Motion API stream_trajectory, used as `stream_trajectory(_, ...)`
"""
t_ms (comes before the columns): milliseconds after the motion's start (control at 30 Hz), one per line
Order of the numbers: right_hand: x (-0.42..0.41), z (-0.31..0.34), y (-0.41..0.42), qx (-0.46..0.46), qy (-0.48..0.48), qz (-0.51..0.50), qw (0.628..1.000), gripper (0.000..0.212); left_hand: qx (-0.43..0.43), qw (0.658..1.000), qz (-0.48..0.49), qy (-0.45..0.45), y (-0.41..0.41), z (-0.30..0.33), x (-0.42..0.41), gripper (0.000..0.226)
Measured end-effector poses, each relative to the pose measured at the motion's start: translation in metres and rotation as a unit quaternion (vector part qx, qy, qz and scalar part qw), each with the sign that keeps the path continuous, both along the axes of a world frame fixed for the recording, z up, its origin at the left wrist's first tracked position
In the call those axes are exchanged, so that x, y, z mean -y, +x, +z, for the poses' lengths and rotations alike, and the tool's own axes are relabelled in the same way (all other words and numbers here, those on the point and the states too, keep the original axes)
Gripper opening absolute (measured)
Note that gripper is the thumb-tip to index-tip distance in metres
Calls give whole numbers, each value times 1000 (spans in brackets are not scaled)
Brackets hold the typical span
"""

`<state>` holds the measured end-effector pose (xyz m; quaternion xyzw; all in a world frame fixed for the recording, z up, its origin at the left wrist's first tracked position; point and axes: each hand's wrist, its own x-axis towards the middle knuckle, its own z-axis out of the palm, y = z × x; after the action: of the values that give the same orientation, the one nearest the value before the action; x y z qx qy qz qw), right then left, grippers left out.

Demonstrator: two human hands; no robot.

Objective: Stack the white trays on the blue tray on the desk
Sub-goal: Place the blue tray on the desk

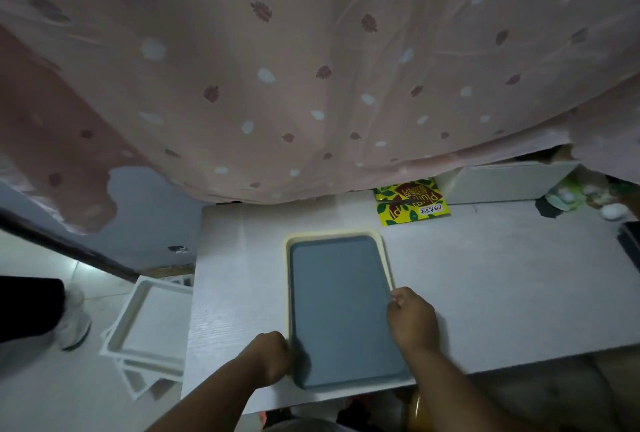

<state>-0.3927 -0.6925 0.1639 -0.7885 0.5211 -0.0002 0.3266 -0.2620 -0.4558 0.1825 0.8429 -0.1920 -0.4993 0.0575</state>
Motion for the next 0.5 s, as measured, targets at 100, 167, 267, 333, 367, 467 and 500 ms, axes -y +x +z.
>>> stream_trajectory(100, 6, -4, -2, 16, -18, 9, 1000, 16, -4, 1000, -4, 29, 7, -7, 2, 15)
stream_trajectory(167, 15, -6, -4, 20, -32, 27, 999, 13, 28, 998, 57, 18, 12, -8, 9, 25)
stream_trajectory(267, 34, -5, 6, 17, -30, 30, 999, 20, 128, 984, 128, 3, 32, -1, 26, 42)
stream_trajectory(333, 47, -6, 21, 27, -28, 34, 999, 24, 179, 974, 140, -4, 49, 4, 41, 39)
stream_trajectory(367, 53, -6, 31, 35, -31, 43, 998, 24, 197, 969, 149, -9, 58, 5, 49, 36)
stream_trajectory(467, 68, -12, 66, 28, -49, 80, 995, 28, 250, 954, 164, -33, 82, 1, 73, 36)
stream_trajectory(500, 72, -14, 78, 17, -53, 91, 994, 31, 266, 951, 153, -35, 89, -2, 79, 38)
